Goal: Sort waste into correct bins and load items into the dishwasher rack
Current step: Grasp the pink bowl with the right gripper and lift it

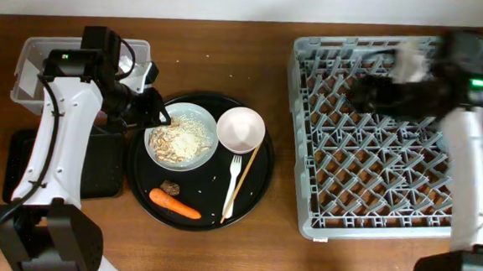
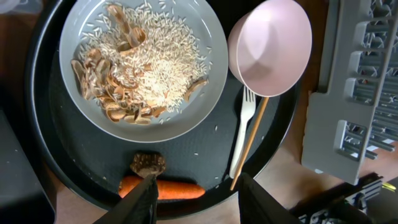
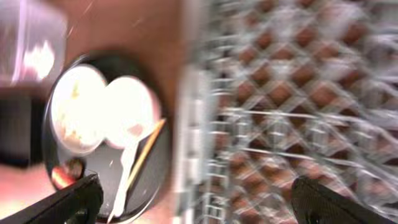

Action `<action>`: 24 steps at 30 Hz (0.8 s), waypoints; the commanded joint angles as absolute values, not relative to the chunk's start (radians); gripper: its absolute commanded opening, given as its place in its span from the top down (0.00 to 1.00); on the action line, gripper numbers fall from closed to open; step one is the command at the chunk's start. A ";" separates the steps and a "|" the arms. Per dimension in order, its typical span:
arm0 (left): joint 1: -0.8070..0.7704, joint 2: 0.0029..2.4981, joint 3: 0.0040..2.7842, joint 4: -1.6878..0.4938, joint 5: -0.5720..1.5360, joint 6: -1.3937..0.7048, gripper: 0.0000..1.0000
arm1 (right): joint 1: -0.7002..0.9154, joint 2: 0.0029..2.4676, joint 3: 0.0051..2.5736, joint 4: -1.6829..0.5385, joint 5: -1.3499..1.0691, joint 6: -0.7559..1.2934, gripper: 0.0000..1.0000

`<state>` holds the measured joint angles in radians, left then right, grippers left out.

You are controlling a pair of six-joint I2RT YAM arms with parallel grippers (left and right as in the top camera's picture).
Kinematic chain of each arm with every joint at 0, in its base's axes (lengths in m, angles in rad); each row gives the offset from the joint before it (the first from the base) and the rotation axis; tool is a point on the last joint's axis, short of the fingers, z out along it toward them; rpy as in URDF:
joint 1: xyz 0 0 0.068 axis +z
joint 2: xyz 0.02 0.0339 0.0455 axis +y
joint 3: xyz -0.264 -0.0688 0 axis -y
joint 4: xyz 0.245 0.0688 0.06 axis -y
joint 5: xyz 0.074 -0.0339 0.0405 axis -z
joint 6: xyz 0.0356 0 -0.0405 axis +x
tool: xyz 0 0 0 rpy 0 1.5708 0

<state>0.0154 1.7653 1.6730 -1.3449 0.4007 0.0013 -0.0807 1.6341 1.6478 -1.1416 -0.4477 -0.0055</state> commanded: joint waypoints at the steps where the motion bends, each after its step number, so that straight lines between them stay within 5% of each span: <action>1: 0.013 1.750 1.676 -1.344 0.395 -0.007 0.59 | 0.183 1.672 1.655 -1.098 -0.420 -0.011 0.07; 5: 0.013 1.750 1.676 -1.353 0.240 -0.063 0.59 | 0.445 1.838 1.655 -1.021 -0.141 0.068 0.11; 8: 0.014 1.750 1.676 -1.393 -0.050 -0.246 0.58 | 0.471 1.956 1.655 -0.957 -0.066 0.140 0.13; 12: 0.014 1.750 1.676 -1.389 -0.065 -0.265 0.56 | 0.471 2.055 1.655 -0.928 0.015 0.194 0.24; 18: 0.014 1.750 1.676 -1.390 -0.065 -0.265 0.55 | 0.471 2.135 1.654 -0.912 0.012 0.246 0.53; 24: 0.014 1.750 1.676 -1.389 -0.065 -0.265 0.55 | 0.471 2.140 1.654 -0.881 -0.015 0.247 0.96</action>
